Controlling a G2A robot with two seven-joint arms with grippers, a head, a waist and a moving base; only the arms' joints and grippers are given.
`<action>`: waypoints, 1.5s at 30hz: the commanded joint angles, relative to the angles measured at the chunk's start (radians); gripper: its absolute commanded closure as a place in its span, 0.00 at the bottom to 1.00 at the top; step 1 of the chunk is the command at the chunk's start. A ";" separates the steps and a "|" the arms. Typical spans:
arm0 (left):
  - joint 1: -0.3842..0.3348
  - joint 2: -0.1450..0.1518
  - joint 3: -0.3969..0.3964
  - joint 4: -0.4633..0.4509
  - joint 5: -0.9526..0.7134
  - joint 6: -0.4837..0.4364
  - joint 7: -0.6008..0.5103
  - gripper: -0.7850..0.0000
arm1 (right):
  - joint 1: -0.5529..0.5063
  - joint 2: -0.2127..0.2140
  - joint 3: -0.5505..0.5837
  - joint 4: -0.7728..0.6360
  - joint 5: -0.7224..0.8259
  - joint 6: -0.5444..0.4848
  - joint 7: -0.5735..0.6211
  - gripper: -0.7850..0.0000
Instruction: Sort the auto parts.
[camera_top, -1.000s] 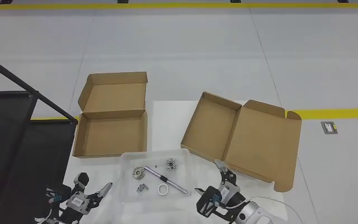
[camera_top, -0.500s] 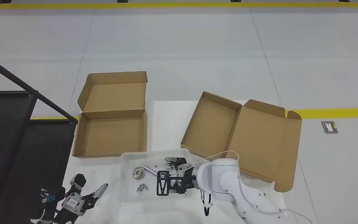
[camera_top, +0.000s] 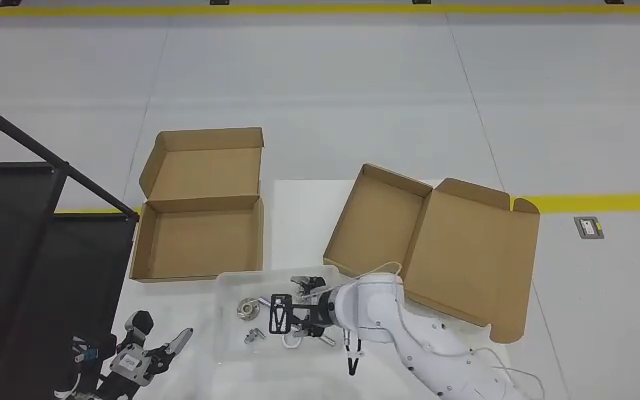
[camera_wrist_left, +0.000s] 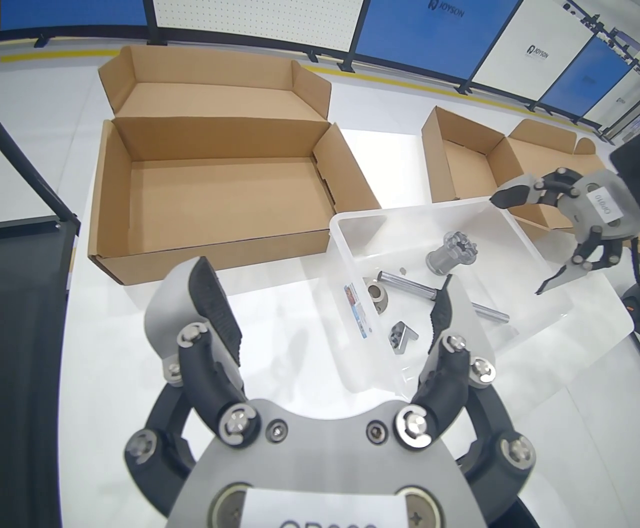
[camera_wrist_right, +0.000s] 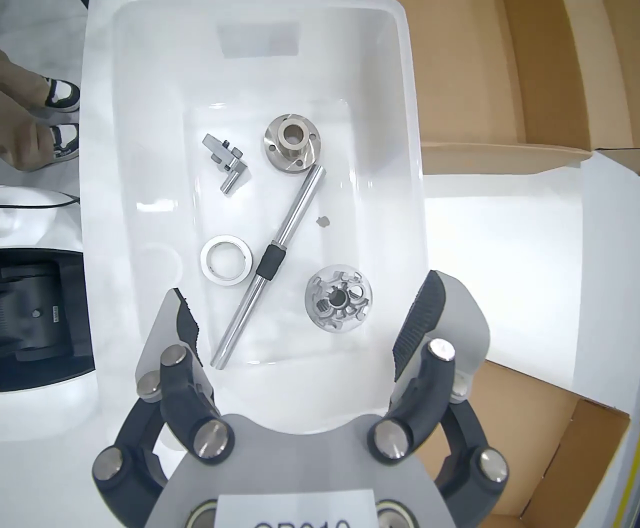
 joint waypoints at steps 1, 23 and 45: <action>0.000 0.000 0.000 0.000 0.000 0.000 0.000 0.00 | 0.043 -0.019 -0.022 0.065 0.034 0.008 0.005 0.00; 0.000 0.000 0.000 0.000 0.000 0.000 0.000 0.00 | 0.181 -0.127 -0.137 0.371 0.144 0.033 0.067 0.14; 0.000 0.000 0.000 0.000 0.000 0.000 0.000 0.00 | 0.223 -0.194 -0.186 0.498 0.101 0.061 0.007 1.00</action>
